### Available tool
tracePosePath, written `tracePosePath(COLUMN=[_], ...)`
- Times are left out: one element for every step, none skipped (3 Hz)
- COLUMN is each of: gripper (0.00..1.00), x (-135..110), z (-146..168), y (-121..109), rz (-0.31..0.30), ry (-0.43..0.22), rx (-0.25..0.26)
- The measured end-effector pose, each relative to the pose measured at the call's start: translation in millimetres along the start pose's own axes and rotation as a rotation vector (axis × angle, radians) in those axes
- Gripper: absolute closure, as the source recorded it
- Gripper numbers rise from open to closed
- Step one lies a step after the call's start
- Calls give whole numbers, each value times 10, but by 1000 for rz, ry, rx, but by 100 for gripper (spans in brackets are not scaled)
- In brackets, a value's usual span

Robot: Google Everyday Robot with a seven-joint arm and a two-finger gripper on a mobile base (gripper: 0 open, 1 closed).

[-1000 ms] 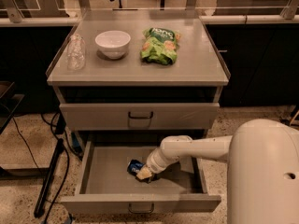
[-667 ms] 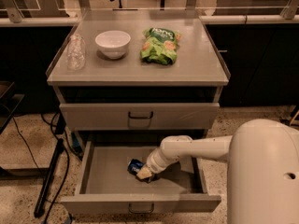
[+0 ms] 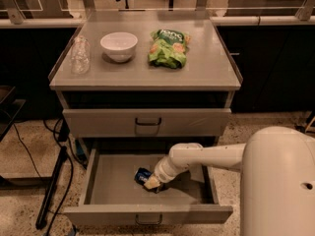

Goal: Pick pepsi can from middle drawer and place on counter

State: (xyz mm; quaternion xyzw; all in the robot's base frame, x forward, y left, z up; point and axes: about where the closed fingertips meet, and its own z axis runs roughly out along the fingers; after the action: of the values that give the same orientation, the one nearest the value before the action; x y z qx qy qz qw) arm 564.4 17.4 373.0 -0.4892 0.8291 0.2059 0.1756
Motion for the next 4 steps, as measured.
tracePosePath(gripper=[100, 100, 100, 100], x=[-148, -148, -128, -82], z=[-508, -509, -769, -1201], y=[210, 210, 302, 437], rz=[0, 0, 18, 40], ry=[31, 31, 41, 55], rx=[-10, -10, 33, 121])
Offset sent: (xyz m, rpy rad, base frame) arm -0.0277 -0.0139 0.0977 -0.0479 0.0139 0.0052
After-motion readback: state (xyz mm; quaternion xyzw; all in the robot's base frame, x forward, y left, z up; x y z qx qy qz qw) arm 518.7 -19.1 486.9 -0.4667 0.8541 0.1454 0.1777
